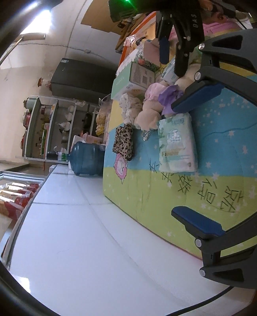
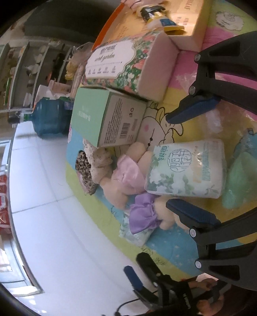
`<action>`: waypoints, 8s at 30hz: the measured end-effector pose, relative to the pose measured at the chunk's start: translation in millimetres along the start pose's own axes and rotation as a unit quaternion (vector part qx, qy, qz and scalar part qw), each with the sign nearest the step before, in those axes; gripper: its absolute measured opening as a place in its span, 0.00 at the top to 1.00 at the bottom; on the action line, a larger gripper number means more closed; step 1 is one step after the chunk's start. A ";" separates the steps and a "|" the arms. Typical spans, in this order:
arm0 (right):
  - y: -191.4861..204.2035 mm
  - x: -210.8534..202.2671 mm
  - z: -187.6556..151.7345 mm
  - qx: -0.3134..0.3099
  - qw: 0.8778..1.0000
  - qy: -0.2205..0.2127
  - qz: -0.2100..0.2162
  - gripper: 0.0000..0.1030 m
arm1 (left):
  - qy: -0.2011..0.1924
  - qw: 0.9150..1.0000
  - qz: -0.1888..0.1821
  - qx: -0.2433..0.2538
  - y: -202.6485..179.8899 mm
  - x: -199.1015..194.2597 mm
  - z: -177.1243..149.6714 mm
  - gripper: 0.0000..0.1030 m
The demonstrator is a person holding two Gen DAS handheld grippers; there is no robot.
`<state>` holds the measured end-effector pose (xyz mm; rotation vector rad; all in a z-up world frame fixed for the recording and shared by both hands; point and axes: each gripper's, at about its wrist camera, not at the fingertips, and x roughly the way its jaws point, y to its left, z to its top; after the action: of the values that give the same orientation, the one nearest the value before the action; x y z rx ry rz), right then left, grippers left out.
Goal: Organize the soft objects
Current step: 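Grasp the white Flower tissue pack with right gripper while left grasps the white-green pack, then carry both tissue packs into the orange tray box and open both grippers, then withdraw both grippers from the box toward the plush toys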
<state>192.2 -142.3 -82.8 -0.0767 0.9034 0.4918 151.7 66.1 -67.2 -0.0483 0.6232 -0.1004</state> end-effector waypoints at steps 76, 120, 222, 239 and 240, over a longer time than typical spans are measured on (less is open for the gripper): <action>-39.9 -144.9 -15.4 0.073 0.972 -0.218 -0.050 0.57 | -0.093 0.988 -0.118 0.035 -106.1 -39.4 57.8 0.71; -275.5 -188.1 -77.5 0.195 0.947 -0.196 -0.165 0.57 | -0.007 0.976 -0.201 0.083 -345.6 73.1 66.8 0.71; -133.6 -156.2 -48.2 0.149 0.955 -0.180 -0.184 0.38 | -0.078 0.991 -0.084 0.063 -202.9 -15.1 53.5 0.16; -73.2 -132.7 -30.4 0.111 0.965 -0.176 -0.162 0.38 | -0.083 0.995 -0.046 0.039 -137.4 -27.4 43.4 0.16; -70.9 -131.7 -29.8 0.109 0.965 -0.176 -0.161 0.38 | -0.083 0.995 -0.043 0.037 -133.6 -27.4 43.2 0.16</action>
<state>133.6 -262.8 -10.0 0.0639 0.5755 0.0939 144.3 -63.1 -6.2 -0.0109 0.4514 -0.2018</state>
